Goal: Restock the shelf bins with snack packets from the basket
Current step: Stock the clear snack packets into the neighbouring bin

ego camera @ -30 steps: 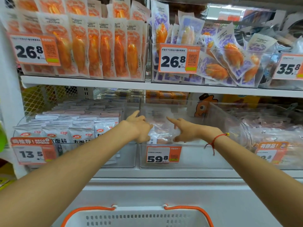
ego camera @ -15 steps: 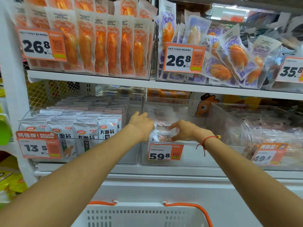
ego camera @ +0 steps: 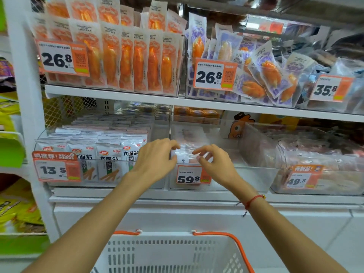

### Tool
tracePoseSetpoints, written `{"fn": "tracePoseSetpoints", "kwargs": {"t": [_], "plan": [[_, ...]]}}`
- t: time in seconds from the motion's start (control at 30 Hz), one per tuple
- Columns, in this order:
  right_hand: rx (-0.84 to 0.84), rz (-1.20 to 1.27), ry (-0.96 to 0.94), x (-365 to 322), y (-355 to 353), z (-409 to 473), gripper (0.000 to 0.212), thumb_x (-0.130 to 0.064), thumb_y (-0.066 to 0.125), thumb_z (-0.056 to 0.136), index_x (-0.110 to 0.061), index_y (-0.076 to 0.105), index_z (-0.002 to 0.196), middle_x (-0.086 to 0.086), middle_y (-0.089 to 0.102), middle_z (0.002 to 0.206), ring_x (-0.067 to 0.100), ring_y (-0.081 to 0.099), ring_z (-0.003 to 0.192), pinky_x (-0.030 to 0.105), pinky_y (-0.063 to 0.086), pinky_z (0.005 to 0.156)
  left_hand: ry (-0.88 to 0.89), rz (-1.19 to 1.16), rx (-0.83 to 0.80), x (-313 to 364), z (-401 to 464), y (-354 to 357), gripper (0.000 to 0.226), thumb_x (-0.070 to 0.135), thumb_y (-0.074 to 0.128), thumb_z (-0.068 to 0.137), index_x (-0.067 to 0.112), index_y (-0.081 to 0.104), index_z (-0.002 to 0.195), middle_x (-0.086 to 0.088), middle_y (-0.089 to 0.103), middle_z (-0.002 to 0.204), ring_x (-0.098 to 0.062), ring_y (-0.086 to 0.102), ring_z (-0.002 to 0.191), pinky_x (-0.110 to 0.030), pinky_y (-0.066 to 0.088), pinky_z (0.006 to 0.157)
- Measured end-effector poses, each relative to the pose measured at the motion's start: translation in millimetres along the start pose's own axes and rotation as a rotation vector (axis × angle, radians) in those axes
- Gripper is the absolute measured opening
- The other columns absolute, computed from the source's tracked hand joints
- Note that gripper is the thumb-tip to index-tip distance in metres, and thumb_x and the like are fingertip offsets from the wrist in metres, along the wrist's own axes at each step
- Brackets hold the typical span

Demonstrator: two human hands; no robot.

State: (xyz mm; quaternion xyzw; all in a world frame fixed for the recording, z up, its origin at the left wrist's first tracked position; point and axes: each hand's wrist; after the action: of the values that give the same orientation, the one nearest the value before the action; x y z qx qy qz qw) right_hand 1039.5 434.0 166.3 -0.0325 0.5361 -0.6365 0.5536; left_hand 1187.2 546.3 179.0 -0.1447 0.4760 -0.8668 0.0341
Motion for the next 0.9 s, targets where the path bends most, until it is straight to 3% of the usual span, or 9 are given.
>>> {"fn": "tracePoseSetpoints", "kwargs": {"t": [0.13, 0.23, 0.3, 0.47, 0.6, 0.7, 0.8, 0.9], "plan": [[-0.079, 0.192, 0.07, 0.7, 21.0, -27.3, 0.02, -0.006, 0.057, 0.089, -0.02, 0.07, 0.089, 0.002, 0.068, 0.079, 0.017, 0.064, 0.067, 0.027, 0.054, 0.065, -0.171, -0.196, -0.009, -5.6, -42.3, 7.6, 0.02, 0.03, 0.055, 0.092, 0.034, 0.063, 0.11, 0.017, 0.064, 0.096, -0.006, 0.061, 0.095, -0.022, 0.043, 0.073], [-0.236, 0.222, 0.148, 13.3, 49.6, -53.7, 0.019, -0.004, 0.054, 0.09, -0.015, 0.069, 0.092, 0.0, 0.065, 0.071, 0.002, 0.059, 0.056, 0.015, 0.048, 0.057, -0.294, -0.286, -0.068, -15.6, -79.4, 30.0, 0.015, 0.031, 0.055, 0.091, 0.038, 0.063, 0.101, 0.021, 0.063, 0.087, 0.002, 0.055, 0.089, -0.023, 0.045, 0.076], [-0.385, 0.221, 0.207, 25.3, 72.2, -75.3, 0.018, -0.007, 0.052, 0.093, -0.014, 0.069, 0.097, 0.002, 0.065, 0.074, 0.003, 0.059, 0.058, 0.011, 0.044, 0.054, -0.39, -0.349, -0.132, -26.5, -106.9, 53.6, 0.014, 0.032, 0.056, 0.089, 0.04, 0.063, 0.099, 0.021, 0.063, 0.084, -0.002, 0.06, 0.087, -0.026, 0.051, 0.073], [-0.677, 0.186, 0.334, 64.1, 129.8, -132.5, 0.02, -0.009, 0.049, 0.096, -0.014, 0.066, 0.106, 0.003, 0.066, 0.085, 0.007, 0.061, 0.067, 0.01, 0.045, 0.06, -0.529, -0.449, -0.336, -48.4, -175.0, 118.1, 0.017, 0.028, 0.053, 0.092, 0.04, 0.062, 0.099, 0.015, 0.066, 0.097, -0.007, 0.062, 0.089, -0.028, 0.052, 0.076], [-0.81, 0.177, 0.457, 89.0, 170.9, -172.8, 0.02, -0.006, 0.05, 0.095, -0.009, 0.066, 0.106, 0.01, 0.065, 0.092, 0.014, 0.062, 0.072, 0.027, 0.053, 0.075, -0.6, -0.438, -0.528, -60.8, -220.7, 169.1, 0.024, 0.024, 0.048, 0.096, 0.025, 0.063, 0.115, 0.008, 0.063, 0.118, -0.013, 0.061, 0.102, -0.026, 0.049, 0.083], [-0.903, 0.097, 0.526, 100.6, 200.8, -204.1, 0.022, -0.009, 0.05, 0.094, -0.011, 0.064, 0.111, 0.015, 0.064, 0.107, 0.028, 0.062, 0.093, 0.036, 0.051, 0.085, -0.683, -0.427, -0.718, -74.5, -259.4, 203.8, 0.029, 0.021, 0.048, 0.098, 0.021, 0.057, 0.126, 0.004, 0.058, 0.128, -0.017, 0.059, 0.108, -0.028, 0.046, 0.08], [-1.075, -0.07, 0.494, 108.1, 224.4, -231.6, 0.036, -0.025, 0.053, 0.094, -0.013, 0.053, 0.128, 0.007, 0.053, 0.127, 0.023, 0.052, 0.114, 0.031, 0.042, 0.097, -0.779, -0.386, -0.867, -86.1, -298.4, 228.8, 0.034, 0.018, 0.055, 0.093, 0.024, 0.055, 0.126, 0.0, 0.057, 0.13, -0.022, 0.059, 0.109, -0.034, 0.05, 0.088], [-1.179, -0.165, 0.452, 116.1, 247.7, -254.8, 0.04, -0.051, 0.038, 0.086, -0.02, 0.058, 0.099, 0.007, 0.057, 0.103, 0.026, 0.057, 0.103, 0.043, 0.047, 0.094, -0.855, -0.339, -0.982, -89.2, -325.3, 244.1, 0.033, 0.016, 0.048, 0.095, 0.007, 0.054, 0.127, -0.022, 0.05, 0.133, -0.036, 0.053, 0.115, -0.041, 0.046, 0.092]]}}
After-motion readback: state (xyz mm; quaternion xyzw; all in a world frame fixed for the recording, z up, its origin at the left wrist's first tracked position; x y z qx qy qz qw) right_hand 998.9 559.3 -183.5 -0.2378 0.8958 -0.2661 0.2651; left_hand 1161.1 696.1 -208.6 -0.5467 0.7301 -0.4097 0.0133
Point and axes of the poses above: each hand's wrist, its own z-axis towards the middle knuckle, its own y-axis out of the palm, x = y × z
